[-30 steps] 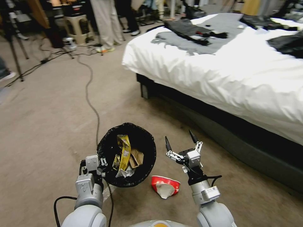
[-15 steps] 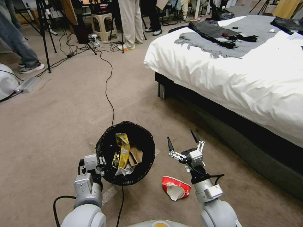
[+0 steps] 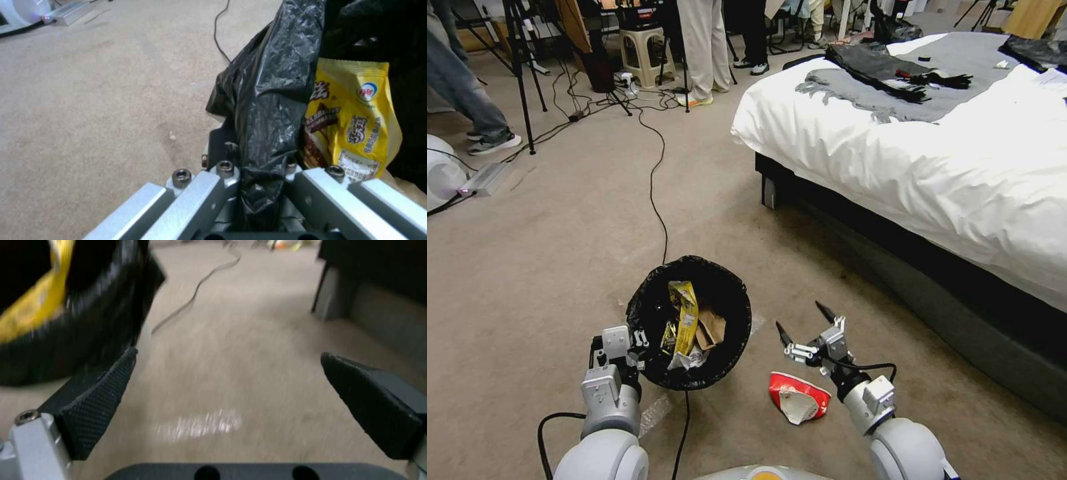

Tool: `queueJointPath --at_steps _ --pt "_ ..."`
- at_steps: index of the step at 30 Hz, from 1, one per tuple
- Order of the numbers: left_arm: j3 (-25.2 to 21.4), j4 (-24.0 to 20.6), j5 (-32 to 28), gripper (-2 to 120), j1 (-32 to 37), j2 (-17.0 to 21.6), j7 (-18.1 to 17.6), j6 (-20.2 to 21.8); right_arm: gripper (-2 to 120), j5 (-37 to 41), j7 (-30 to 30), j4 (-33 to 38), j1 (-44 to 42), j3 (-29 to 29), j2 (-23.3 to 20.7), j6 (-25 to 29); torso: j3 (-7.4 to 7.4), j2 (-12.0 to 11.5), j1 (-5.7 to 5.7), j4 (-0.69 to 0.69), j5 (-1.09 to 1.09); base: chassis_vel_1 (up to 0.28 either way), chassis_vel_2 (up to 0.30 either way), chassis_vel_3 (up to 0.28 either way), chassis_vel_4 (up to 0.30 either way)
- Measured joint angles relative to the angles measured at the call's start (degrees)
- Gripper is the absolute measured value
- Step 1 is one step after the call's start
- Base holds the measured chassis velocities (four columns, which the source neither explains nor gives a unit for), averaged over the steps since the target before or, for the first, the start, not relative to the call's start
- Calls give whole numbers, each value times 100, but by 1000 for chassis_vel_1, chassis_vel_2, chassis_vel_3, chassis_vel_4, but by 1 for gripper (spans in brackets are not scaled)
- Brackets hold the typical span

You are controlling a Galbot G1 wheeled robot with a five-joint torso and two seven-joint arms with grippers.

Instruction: Pick up the trash bin, then pick up the garbage from the floor and place it into the trash bin.

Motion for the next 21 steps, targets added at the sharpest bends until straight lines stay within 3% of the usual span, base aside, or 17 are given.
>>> queueJointPath --at_steps 8,11,21 --pt "-1 0 24 0 10 28 1 12 100 11 -490 -417 172 -61 -508 -116 0 0 0 0 0 0 0 0 0" --pt "16 15 64 0 17 8 1 14 100 25 -979 -748 318 -56 -770 -76 0 0 0 0 0 0 0 0 0" --pt "64 65 142 0 58 -29 1 4 100 -129 -1778 -1635 670 -64 -846 68 0 0 0 0 0 0 0 0 0"
